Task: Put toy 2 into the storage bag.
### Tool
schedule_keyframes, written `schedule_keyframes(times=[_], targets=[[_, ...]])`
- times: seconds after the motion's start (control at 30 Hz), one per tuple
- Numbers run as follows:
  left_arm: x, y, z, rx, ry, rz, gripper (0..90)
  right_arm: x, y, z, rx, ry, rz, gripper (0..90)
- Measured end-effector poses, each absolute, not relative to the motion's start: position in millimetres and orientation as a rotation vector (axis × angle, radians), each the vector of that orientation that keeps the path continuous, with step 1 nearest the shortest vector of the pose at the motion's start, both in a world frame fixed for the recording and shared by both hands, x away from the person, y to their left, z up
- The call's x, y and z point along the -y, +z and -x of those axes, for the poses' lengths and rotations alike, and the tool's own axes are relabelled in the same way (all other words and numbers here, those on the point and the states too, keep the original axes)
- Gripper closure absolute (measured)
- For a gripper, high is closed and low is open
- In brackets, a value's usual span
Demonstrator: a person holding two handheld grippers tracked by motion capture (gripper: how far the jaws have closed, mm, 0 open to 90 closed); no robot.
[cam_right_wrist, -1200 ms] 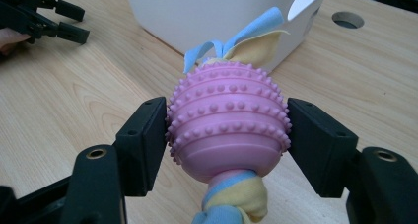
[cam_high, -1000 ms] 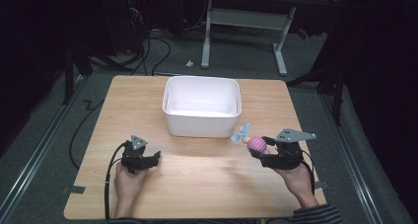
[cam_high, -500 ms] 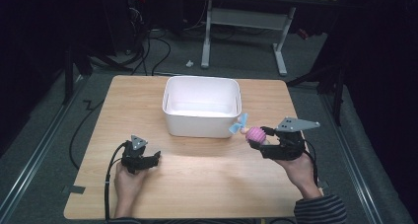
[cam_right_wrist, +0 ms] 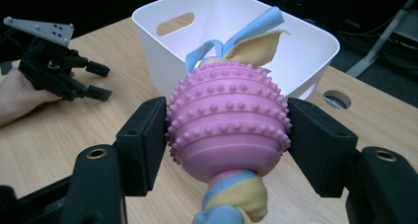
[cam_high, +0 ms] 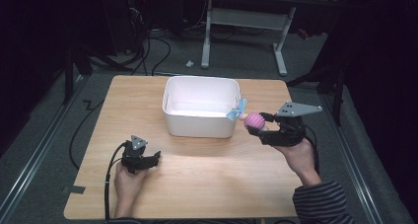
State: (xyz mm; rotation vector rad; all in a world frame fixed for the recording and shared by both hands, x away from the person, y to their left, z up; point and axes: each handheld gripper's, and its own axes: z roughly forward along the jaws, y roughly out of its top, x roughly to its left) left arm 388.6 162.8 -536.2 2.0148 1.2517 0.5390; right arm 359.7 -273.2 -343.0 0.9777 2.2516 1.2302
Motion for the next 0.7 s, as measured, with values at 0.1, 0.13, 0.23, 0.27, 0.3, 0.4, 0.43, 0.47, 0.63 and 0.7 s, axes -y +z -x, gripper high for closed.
schedule_keyframes(times=[0.1, 0.13, 0.23, 0.27, 0.3, 0.4, 0.43, 0.47, 0.63, 0.7], targets=[[-162.8, -536.2, -388.6, -1.252, 0.539, -2.015, 25.4, 271.6, -339.4, -363.4, -2.245, 1.228, -0.969, 35.2], [-162.8, -536.2, -388.6, -1.251, 0.540, -2.017, 25.4, 271.0, -338.3, -364.3, -2.244, 1.228, -0.974, 35.2], [-162.7, -536.2, -388.6, -1.251, 0.540, -2.017, 25.4, 269.5, -336.4, -367.1, -2.240, 1.224, -0.978, 35.2], [-162.7, -536.2, -388.6, -1.251, 0.540, -2.017, 25.4, 268.8, -335.8, -367.9, -2.241, 1.219, -0.976, 35.2], [-162.7, -536.2, -388.6, -1.251, 0.540, -2.017, 25.4, 268.2, -335.2, -368.7, -2.242, 1.217, -0.978, 35.2], [-162.7, -536.2, -388.6, -1.251, 0.540, -2.017, 25.4, 267.0, -332.2, -371.8, -2.240, 1.212, -0.981, 35.2], [-162.7, -536.2, -388.6, -1.251, 0.540, -2.017, 25.4, 266.7, -331.1, -373.1, -2.240, 1.215, -0.979, 35.1], [-162.7, -536.2, -388.6, -1.251, 0.540, -2.017, 25.4, 266.4, -329.9, -374.6, -2.238, 1.215, -0.976, 35.2], [-162.7, -536.2, -388.6, -1.251, 0.540, -2.017, 25.4, 264.2, -326.4, -382.0, -2.237, 1.229, -0.990, 35.2], [-162.7, -536.2, -388.6, -1.251, 0.540, -2.017, 25.4, 262.7, -325.8, -385.2, -2.237, 1.230, -0.987, 35.1]])
